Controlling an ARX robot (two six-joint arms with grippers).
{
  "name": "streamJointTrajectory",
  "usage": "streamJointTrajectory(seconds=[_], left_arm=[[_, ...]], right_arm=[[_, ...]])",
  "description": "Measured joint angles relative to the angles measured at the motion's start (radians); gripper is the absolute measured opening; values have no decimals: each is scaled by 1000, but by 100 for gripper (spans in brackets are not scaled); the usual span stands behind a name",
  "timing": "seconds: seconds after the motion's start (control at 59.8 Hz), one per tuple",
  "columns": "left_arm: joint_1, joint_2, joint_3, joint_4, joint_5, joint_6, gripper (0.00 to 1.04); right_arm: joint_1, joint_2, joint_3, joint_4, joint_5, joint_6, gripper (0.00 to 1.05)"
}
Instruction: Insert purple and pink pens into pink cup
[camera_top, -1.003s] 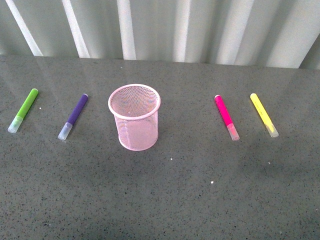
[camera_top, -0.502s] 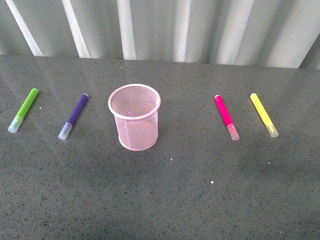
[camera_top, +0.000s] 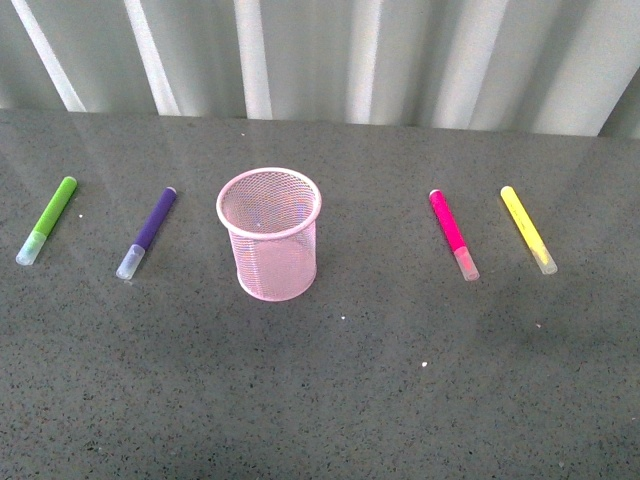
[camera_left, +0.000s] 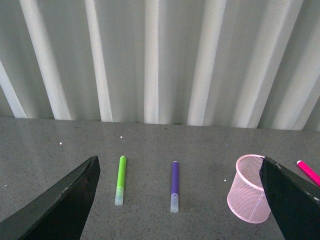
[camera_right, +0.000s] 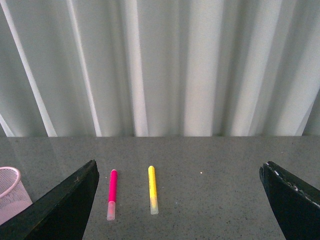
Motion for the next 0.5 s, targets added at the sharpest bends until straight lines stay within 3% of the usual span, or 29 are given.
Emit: streamJointTrajectory(seconds=[0.05, 0.117, 0.184, 0.318, 0.502], left_arm=[[0, 0, 0, 0, -1, 0, 98], [-18, 80, 53, -151, -105, -90, 98], [-15, 227, 98, -212, -130, -174, 98], [18, 496, 161, -4, -43, -200, 98], [6, 891, 347, 266, 1, -132, 98]], right_arm=[[0, 0, 0, 0, 0, 0, 98], [0, 0, 0, 0, 0, 0, 98], [0, 0, 0, 0, 0, 0, 98], [0, 0, 0, 0, 0, 0, 98], [0, 0, 0, 0, 0, 0, 98]])
